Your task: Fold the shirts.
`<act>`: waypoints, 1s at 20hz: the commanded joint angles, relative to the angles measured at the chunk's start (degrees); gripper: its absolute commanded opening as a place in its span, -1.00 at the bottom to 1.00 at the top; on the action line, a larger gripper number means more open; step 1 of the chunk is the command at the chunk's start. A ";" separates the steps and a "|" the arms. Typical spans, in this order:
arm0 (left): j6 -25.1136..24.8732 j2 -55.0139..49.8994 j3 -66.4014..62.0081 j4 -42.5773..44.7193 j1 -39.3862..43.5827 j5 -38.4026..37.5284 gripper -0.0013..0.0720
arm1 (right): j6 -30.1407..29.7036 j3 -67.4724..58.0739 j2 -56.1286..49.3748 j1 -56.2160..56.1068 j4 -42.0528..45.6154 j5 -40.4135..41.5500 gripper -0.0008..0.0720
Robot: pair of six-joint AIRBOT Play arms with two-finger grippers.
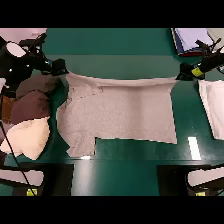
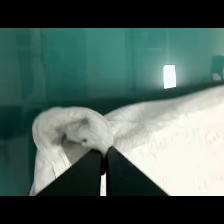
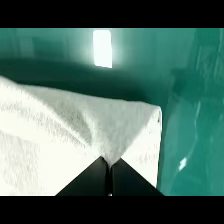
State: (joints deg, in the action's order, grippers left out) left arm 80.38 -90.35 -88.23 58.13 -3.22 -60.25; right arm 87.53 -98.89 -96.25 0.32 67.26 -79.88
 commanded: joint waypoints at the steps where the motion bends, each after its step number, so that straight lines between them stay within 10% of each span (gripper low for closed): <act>1: -2.75 -3.56 -3.74 -0.66 -0.04 3.74 -0.90 | -0.48 -3.15 -2.45 1.88 -3.21 3.98 -0.96; 7: -5.46 -3.56 -3.13 4.44 -0.04 -10.99 -0.90 | -4.26 -4.00 -1.75 -1.29 3.28 -6.97 -0.96; 14: -5.20 -3.58 7.43 6.14 -0.04 -12.72 -0.89 | -3.96 16.68 5.51 -5.70 6.12 0.66 -0.96; 15: -5.14 -3.56 7.52 6.19 -0.04 -13.31 -0.66 | -3.48 18.14 6.01 -5.70 5.73 1.03 -0.96; 16: -4.55 -3.39 7.52 6.16 -0.04 -13.49 0.21 | -2.47 18.95 6.36 -5.70 5.75 1.01 -0.79; 18: -3.63 -1.79 7.52 6.21 -0.04 -14.23 0.40 | -2.49 19.47 7.50 -4.72 5.73 -0.13 -0.04; 20: -2.34 2.25 7.80 9.22 -0.04 -15.63 0.40 | -2.49 19.63 10.12 -3.45 5.77 -2.95 -0.04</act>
State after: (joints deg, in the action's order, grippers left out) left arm 76.42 -91.29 -81.08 64.75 -3.22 -73.89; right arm 84.62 -80.79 -88.58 -4.14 72.95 -80.49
